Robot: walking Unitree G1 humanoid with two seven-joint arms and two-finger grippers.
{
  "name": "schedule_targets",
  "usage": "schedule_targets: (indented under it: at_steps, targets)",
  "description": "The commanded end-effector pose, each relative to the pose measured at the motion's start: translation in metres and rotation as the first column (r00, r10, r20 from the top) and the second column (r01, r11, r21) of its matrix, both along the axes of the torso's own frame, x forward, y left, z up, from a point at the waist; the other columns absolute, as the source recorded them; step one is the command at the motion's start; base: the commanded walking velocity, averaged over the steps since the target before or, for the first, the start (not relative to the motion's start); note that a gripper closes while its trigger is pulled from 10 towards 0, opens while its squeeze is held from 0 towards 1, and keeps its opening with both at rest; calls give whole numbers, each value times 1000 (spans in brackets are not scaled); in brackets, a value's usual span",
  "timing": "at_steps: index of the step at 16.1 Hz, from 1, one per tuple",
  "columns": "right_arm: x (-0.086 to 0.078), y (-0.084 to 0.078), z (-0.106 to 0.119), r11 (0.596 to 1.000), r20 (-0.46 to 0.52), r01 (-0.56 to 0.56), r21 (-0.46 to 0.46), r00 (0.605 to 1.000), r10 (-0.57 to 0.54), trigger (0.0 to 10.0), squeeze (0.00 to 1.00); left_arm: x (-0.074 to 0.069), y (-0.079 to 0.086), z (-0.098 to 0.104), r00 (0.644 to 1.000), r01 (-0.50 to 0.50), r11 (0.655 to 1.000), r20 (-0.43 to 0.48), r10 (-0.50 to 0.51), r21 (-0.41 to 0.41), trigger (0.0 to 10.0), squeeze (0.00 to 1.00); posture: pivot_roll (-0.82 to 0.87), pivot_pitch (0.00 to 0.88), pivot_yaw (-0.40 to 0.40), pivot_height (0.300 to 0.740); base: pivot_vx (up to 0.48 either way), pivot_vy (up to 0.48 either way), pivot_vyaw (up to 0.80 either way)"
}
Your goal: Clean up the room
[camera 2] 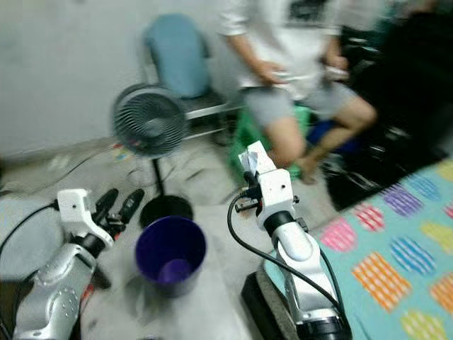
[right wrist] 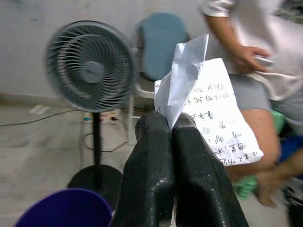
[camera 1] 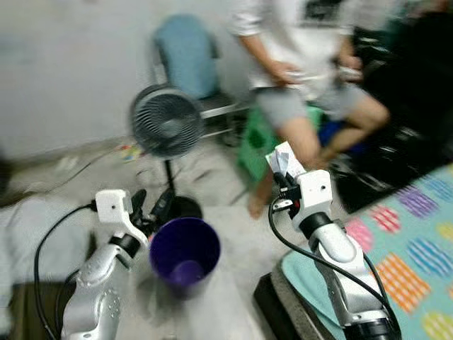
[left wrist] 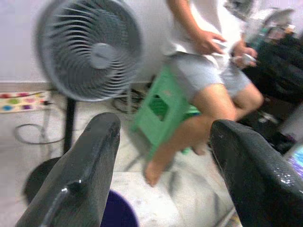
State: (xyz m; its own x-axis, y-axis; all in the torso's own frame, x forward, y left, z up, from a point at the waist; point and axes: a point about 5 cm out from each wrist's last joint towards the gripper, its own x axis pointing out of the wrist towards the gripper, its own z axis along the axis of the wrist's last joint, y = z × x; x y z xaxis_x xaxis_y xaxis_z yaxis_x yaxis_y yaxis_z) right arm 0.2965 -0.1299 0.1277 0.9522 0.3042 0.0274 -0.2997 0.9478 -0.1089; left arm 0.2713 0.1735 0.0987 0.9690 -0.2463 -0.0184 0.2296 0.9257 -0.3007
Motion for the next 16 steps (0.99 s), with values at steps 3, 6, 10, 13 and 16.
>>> schedule_targets:
  at_steps: [3, 6, 10, 13, 16]
  targets:
    - [0, -1, 1, 1000, 4, -4, -8, 1000, 4, 10000, 0, -1, -3, 2, 1000, 11, 1000, 5, -11, -3, 10000, 0, -27, 26, -31, 740, 0, 0, 800]
    - [0, -1, 1, 1000, 2, -5, -9, 1000, 5, 10000, 0, -2, -4, 3, 1000, 20, 1000, 5, -20, -8, 10000, 0, -27, 30, -31, 740, 0, 0, 800]
    - [0, -2, 0, 1000, -2, -1, -8, 1000, 1, 10000, 0, -3, -5, 4, 999, 30, 999, 11, -30, -14, 10000, 0, -28, 32, -30, 740, 0, 0, 353]
    - [0, -2, 0, 1000, -1, -2, -15, 1000, 2, 10000, 0, -3, -6, 4, 999, 35, 999, 12, -35, -18, 10000, 0, -29, 33, -29, 740, 0, 0, 0]
    - [1, -1, 0, 1000, 0, -1, -15, 1000, 1, 10000, 0, -3, -7, 5, 999, 42, 999, 15, -41, -22, 10000, 0, -29, 34, -29, 740, 0, 0, 0]
